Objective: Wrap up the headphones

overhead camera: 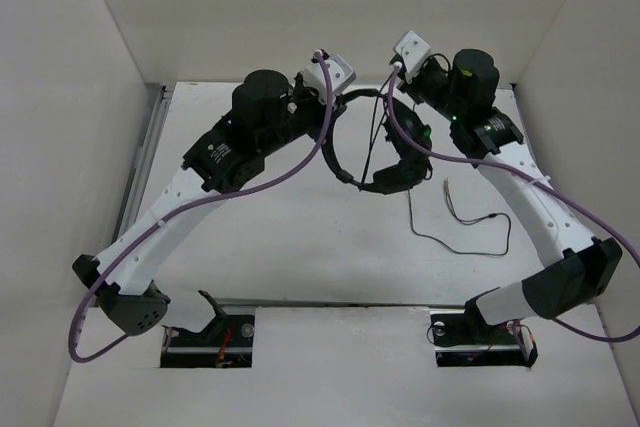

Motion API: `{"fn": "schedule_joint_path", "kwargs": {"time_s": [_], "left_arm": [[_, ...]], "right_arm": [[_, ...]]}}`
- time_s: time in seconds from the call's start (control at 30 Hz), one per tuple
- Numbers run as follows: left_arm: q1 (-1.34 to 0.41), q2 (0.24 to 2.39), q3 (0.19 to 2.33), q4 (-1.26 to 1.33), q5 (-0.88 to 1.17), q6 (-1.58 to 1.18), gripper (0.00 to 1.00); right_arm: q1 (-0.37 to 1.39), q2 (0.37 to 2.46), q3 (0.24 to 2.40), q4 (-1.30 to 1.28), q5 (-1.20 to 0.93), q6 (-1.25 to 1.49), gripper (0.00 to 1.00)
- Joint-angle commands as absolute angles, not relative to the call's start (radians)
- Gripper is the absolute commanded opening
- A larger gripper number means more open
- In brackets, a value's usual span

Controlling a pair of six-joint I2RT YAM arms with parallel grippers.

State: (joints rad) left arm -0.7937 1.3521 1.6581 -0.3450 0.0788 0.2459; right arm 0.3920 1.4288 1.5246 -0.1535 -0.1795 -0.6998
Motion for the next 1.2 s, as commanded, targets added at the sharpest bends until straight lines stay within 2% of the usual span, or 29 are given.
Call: {"fn": "schedule_joint_path", "kwargs": {"time_s": [0.0,0.23,0.37,0.53,0.67,0.87,1.17], "left_arm": [[-0.814,1.354,1.775,-0.302,0.132,0.226,0.00],[-0.831,1.416,1.946,-0.311,0.141,0.195,0.00],[-0.811,1.465,2.057,-0.310,0.141,0.149,0.00],[-0.759,1.531,2.195,-0.301,0.140,0.066,0.01],[-0.708,1.574,2.284,-0.293,0.133,0.020,0.01],[-0.650,1.606,2.352,-0.269,0.104,0.014,0.01],[-0.477,1.667,2.398,-0.180,-0.038,0.058,0.00]], "right_arm": [[0.361,1.434,1.525,-0.155,-0.316,-0.473,0.06],[0.295,1.445,1.459,-0.089,-0.664,-0.004,0.10],[0.298,1.431,1.308,0.157,-0.800,0.358,0.17],[0.346,1.428,1.122,0.449,-0.828,0.641,0.27],[0.384,1.427,1.007,0.575,-0.822,0.753,0.35],[0.459,1.414,0.913,0.644,-0.831,0.822,0.40],[0.541,1.358,0.807,0.650,-0.854,0.816,0.43]]}}
